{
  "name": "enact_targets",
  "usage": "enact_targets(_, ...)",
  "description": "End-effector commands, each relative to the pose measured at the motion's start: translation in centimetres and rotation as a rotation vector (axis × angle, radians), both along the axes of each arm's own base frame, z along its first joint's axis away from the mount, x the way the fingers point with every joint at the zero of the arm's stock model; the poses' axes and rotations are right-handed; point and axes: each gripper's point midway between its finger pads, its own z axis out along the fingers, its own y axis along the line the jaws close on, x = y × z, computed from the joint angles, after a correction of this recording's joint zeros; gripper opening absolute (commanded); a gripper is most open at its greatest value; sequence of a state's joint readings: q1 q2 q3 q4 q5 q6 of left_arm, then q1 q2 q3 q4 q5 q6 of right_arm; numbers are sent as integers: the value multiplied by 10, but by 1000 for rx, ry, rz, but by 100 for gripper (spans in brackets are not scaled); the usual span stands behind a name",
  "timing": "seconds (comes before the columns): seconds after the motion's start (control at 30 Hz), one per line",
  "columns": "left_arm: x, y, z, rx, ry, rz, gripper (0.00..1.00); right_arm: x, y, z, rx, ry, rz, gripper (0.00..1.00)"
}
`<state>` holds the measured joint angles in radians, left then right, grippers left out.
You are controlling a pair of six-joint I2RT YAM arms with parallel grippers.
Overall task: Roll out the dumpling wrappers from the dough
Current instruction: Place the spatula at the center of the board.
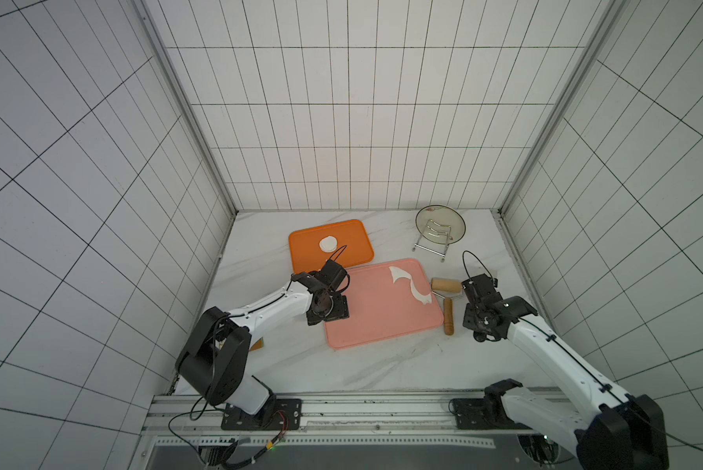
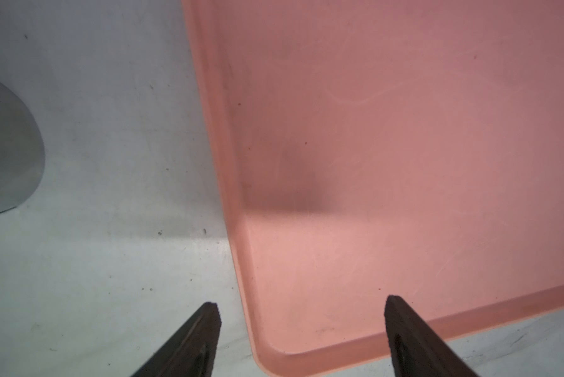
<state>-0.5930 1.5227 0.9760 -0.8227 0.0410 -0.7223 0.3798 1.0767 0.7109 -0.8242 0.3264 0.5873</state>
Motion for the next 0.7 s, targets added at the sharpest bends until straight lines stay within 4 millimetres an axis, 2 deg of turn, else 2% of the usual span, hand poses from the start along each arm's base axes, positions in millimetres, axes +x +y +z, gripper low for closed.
enact_targets(0.0, 5, 1, 0, 11, -28, 6, 79, 16, -3, -15, 45, -24, -44, 0)
enact_targets(0.2, 2, 7, -4, 32, -20, 15, 80, 28, -7, -38, 96, 2, -98, 0)
enact_targets(0.33, 2, 12, -4, 41, -20, 26, 79, 30, -5, -51, 102, 48, -99, 0)
enact_targets(0.67, 6, 22, -4, 29, -19, 55, 80, 28, -12, -64, 144, 116, -172, 0)
